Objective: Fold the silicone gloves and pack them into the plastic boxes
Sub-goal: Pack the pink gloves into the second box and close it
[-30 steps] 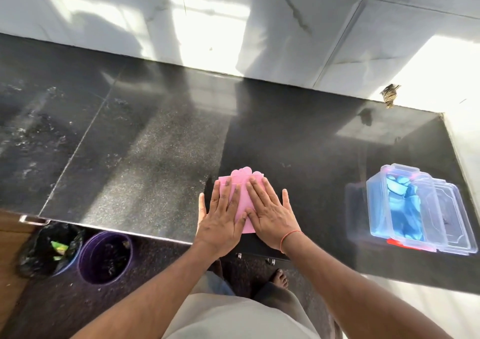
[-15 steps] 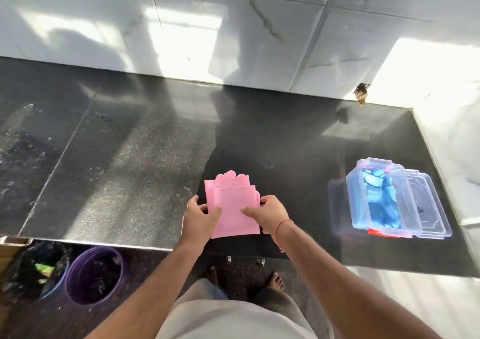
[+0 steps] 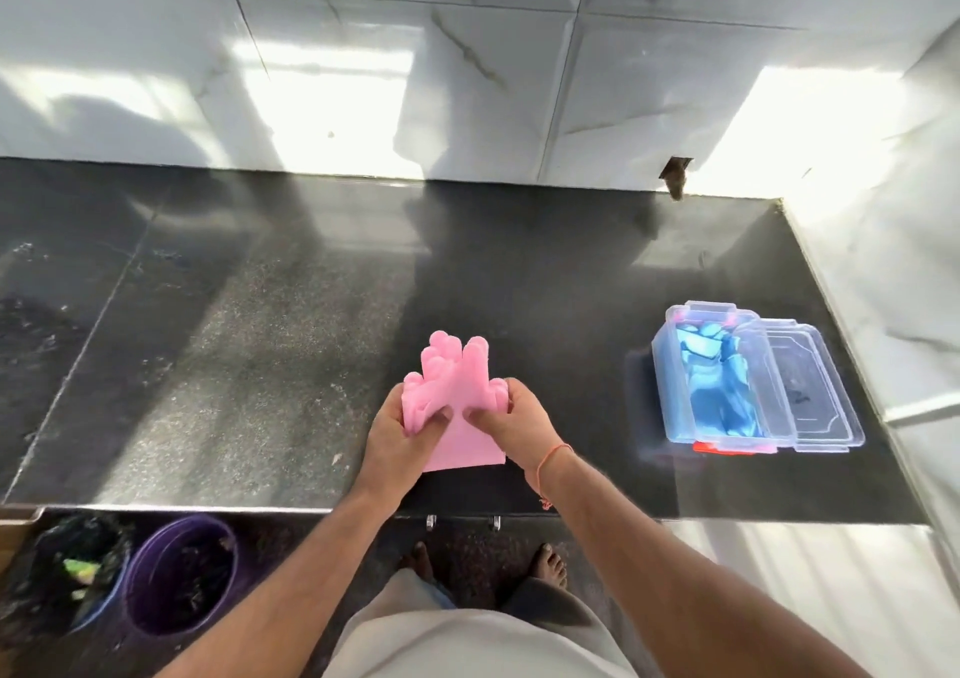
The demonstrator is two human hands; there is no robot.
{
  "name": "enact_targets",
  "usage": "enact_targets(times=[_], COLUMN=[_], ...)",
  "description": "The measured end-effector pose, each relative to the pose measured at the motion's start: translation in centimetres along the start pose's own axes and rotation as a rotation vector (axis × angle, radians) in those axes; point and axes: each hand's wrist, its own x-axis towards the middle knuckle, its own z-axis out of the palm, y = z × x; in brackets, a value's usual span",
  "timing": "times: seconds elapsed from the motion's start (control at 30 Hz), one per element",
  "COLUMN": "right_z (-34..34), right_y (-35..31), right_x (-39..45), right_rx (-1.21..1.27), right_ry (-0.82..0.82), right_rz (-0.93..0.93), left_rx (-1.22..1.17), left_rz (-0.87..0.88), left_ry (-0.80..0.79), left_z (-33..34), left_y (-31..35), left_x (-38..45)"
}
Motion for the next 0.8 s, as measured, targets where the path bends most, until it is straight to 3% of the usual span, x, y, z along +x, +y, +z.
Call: enact_targets(times=[0.33,0.6,0.8], right_z=[-15.2,-27.2,-31.6], right_y=[-2.0,-0.9,1.2], right_x=[-2.5,-4.1,-3.6], right_rx=[-0.104,-0.11,-0.281], right_ry=[0.334,0.492,0.534], right_rz=[-0.252,-0.209,-0.144], left_rx=[-0.184,-0.047,0.094], left_rz=[0.067,0.035,0.036], left_ry=[-0.197,-0.277,-0.261], left_z=[12.3,23.8,28.2], left_y=[9.1,12.3,11.9], left_x=[1.1,1.8,2.6])
